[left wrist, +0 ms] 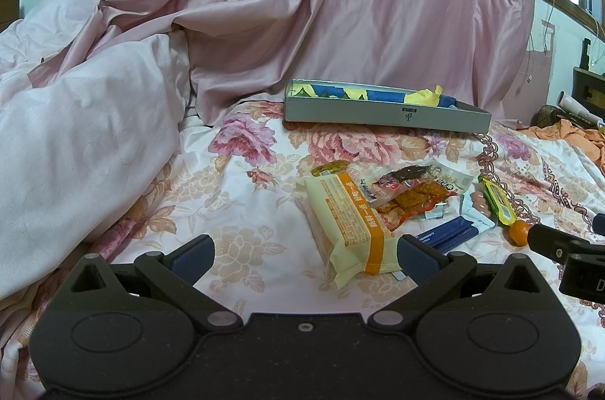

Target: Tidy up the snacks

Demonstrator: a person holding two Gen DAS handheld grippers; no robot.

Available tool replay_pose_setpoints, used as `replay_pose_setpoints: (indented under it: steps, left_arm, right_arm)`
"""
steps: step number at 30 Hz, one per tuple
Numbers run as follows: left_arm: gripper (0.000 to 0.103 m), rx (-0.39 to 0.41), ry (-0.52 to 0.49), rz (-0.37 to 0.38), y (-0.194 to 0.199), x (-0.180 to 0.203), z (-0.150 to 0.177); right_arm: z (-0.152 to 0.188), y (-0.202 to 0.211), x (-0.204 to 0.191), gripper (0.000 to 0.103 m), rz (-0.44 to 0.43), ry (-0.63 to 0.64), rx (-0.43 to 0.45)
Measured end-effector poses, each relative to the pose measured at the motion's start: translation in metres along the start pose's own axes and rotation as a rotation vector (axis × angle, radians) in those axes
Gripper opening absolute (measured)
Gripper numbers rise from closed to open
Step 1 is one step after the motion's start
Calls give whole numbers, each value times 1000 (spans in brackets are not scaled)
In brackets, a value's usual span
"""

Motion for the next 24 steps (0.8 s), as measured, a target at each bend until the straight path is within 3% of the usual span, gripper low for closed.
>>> replay_pose_setpoints:
  steps: [24]
  left_arm:
    - [102, -6, 0, -2, -1, 0, 0]
  right_arm:
    - [4, 2, -2, 103, 12, 1, -6]
Point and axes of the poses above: each gripper's, at about its wrist camera, not at the fingertips, and y roughly against the way its jaws point, x to its right, z to its underside, the point moved 6 cm from there along -y, roughly the way its jaws point, and after that the axes turned 4 degrees about -y, right-handed, at the moved point
